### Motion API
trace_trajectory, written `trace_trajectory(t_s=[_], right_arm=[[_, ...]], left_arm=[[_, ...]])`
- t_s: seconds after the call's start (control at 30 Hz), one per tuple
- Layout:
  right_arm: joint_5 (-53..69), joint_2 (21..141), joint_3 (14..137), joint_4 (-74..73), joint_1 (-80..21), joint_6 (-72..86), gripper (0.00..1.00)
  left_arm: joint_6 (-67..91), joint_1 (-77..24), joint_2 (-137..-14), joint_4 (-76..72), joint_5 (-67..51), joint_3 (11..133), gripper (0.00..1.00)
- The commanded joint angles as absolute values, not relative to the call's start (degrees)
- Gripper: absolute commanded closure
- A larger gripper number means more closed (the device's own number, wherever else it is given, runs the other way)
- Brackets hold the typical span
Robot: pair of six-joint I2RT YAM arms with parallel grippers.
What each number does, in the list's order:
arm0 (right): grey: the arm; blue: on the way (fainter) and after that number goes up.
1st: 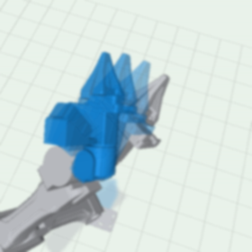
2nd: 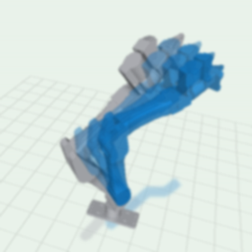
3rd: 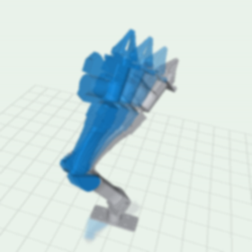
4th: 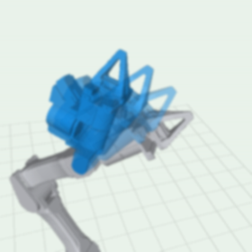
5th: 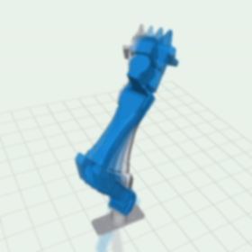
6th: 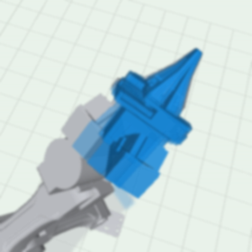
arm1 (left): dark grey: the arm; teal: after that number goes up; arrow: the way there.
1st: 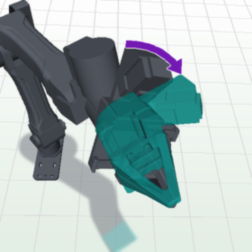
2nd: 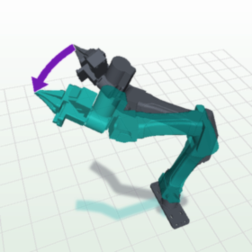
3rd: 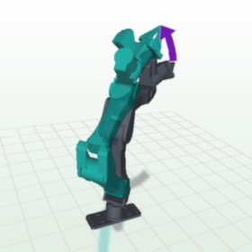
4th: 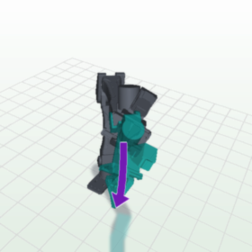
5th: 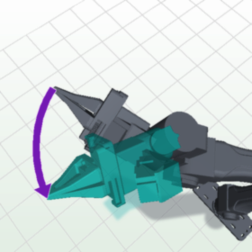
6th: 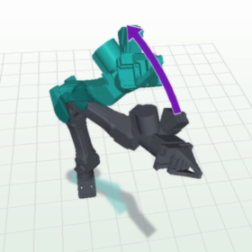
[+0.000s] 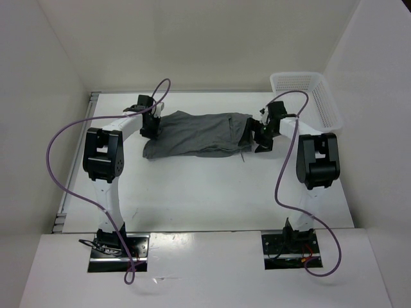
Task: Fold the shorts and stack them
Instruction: Fold the shorts
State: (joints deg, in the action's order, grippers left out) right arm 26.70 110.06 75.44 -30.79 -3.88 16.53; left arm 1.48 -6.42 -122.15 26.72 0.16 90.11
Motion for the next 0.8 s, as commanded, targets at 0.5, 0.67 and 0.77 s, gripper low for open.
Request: trace_trajectory(t_s=[0.5,0.67,0.77], right_arm=[[12.6,116.6,77.7,-29.4,-12.3,18.7,0.36],[6.5,117.7,76.5,-29.4,-12.3,15.6,0.78],[4.8,117.7,79.3,-28.9,-12.3,13.8,0.98]], left_arm=[[0.0,-6.3,-127.8,39.0,4.1,85.8,0.72],[0.0,-6.3,-127.8,39.0,4.7,85.8,0.72],[0.0,-6.3,-127.8,38.5,6.3,84.6,0.72]])
